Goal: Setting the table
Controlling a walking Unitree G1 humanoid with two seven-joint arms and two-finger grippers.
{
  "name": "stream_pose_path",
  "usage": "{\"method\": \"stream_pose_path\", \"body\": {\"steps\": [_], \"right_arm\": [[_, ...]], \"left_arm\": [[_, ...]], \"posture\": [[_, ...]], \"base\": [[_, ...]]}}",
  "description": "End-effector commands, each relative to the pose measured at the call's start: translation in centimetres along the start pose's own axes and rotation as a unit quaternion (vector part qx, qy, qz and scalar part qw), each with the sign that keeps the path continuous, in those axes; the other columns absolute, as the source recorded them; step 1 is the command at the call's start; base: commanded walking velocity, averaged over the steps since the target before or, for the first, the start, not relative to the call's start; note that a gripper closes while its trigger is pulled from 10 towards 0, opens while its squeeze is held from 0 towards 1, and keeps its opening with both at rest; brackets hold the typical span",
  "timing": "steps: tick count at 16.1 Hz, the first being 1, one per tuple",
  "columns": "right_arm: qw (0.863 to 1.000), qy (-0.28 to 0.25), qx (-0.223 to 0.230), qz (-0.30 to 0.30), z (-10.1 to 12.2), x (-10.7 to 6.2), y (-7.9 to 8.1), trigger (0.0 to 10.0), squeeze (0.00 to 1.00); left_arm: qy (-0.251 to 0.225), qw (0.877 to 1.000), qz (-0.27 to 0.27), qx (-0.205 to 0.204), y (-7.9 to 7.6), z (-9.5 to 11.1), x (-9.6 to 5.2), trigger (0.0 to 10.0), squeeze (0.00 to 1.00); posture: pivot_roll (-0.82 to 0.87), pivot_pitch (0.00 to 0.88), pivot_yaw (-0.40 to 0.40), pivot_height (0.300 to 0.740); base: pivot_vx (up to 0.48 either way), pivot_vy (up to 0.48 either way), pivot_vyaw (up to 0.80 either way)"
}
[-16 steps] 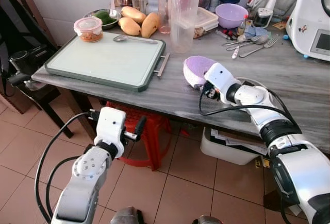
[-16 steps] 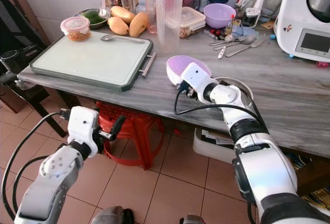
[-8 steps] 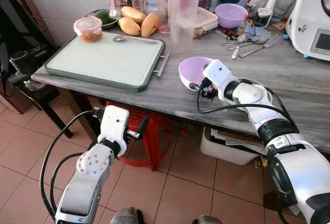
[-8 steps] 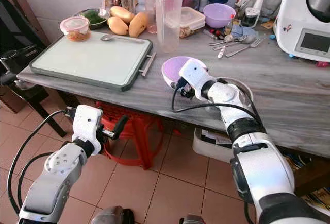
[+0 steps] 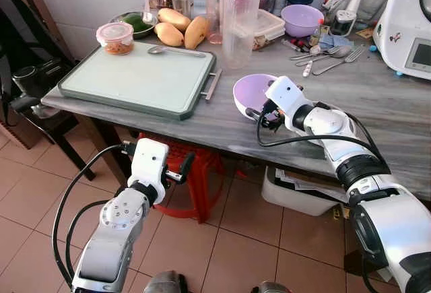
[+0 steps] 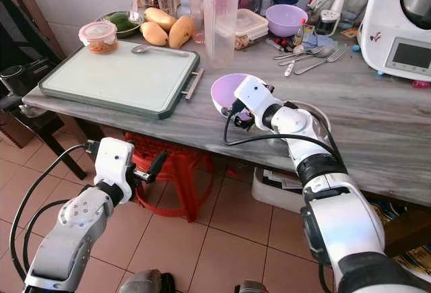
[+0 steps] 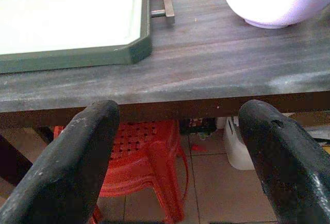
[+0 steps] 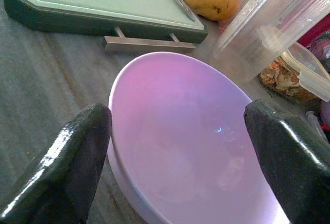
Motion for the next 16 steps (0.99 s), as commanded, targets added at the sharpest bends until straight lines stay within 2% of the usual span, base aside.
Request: {"method": "stream_pose_path", "body": {"steps": [1,6,7,8,9,10,13,15,16], "right_arm": [[1.000,-0.020,-0.009,-0.007,1.2,0.1,-0.7,10.0,1.00],[1.000,-0.020,-0.009,-0.007,1.2,0.1,-0.7,10.0,1.00],[0.989,-0.075,0.031,-0.123,1.7,-1.1,-1.4,10.0,0.00],[0.953,-0.121,0.074,-0.266,1.9,-4.1,-2.7,10.0,0.00],[0.943,-0.132,0.085,-0.294,2.0,-4.9,-3.0,10.0,0.00],[0.939,-0.141,0.084,-0.304,2.3,-5.1,-3.5,10.0,1.00],[0.924,-0.144,0.060,-0.349,2.7,-6.3,-4.4,10.0,1.00],[0.923,-0.141,0.054,-0.354,2.7,-6.6,-4.4,10.0,1.00],[0.918,-0.121,0.063,-0.372,2.1,-7.4,-3.9,10.0,1.00]], "left_arm": [[0.000,1.000,-0.005,0.005,0.0,0.1,0.1,10.0,0.00],[0.000,1.000,-0.005,0.005,0.0,0.1,0.1,10.0,0.00],[-0.007,1.000,-0.006,0.004,0.0,0.2,0.9,10.0,0.00],[-0.016,1.000,-0.008,0.004,0.0,0.5,1.8,10.0,0.00],[-0.018,1.000,-0.008,0.004,0.0,0.5,2.0,10.0,0.00],[-0.020,1.000,-0.007,0.003,0.0,0.6,2.0,10.0,0.00],[-0.021,1.000,-0.005,0.002,0.0,0.6,2.0,10.0,0.00],[-0.022,1.000,-0.004,0.002,-0.1,0.6,2.0,10.0,0.00],[-0.023,1.000,-0.006,0.002,-0.1,0.5,2.1,10.0,0.00]], "posture": [[0.02,0.000,0.036,0.740],[0.02,0.000,0.036,0.740],[-0.04,0.000,0.039,0.740],[-0.04,0.000,0.039,0.740],[-0.04,0.000,0.039,0.740],[-0.04,0.000,0.037,0.740],[-0.04,0.000,0.035,0.740],[-0.04,0.000,0.036,0.740],[-0.05,0.000,0.036,0.740]], "base": [[0.000,0.000,0.00],[0.000,0.000,0.00],[0.000,0.000,0.00],[0.000,0.000,0.00],[0.000,0.000,0.00],[0.000,0.000,0.00],[0.000,0.000,0.00],[0.000,0.000,0.00],[0.000,0.000,0.00]]}}
Point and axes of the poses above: a point about 5 cm out from each wrist's last joint towards the gripper, its own x axis pointing out of the wrist towards the gripper, its own z axis along the axis of the wrist's last joint, y = z × x, the point moved 1 cm from there along x, pointing out of the wrist towards the gripper
